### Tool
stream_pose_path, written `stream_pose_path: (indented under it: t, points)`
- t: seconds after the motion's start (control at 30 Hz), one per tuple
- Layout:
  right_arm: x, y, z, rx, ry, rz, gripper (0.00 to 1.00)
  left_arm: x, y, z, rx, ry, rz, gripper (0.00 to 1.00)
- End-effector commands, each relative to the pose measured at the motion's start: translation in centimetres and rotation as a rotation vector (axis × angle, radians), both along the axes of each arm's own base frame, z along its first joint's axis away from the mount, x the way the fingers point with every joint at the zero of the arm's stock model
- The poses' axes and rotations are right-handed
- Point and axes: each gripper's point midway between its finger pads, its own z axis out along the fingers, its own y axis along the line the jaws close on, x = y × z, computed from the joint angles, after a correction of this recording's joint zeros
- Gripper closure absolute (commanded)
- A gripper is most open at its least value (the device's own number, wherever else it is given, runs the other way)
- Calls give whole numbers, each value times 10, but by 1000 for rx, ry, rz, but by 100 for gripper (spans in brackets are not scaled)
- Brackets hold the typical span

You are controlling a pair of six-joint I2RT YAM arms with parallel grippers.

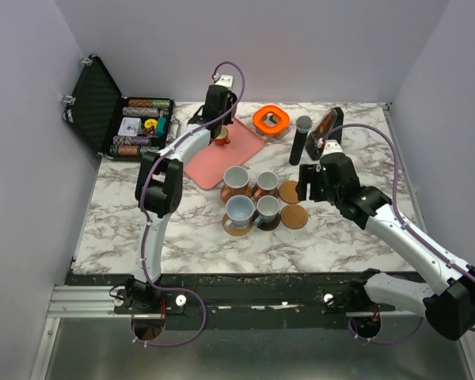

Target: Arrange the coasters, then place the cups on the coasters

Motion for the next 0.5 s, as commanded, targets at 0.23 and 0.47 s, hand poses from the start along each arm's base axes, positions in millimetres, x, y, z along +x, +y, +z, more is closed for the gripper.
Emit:
stream_pose_path:
  t: [0.23, 0.47]
  points:
    - [12, -11, 24, 60, -10, -25, 20, -10, -13, 121, -98, -243, -82, 100]
    - [24, -12, 60, 115, -62, -13, 20, -64, -16, 168, -92, -303, -129, 100]
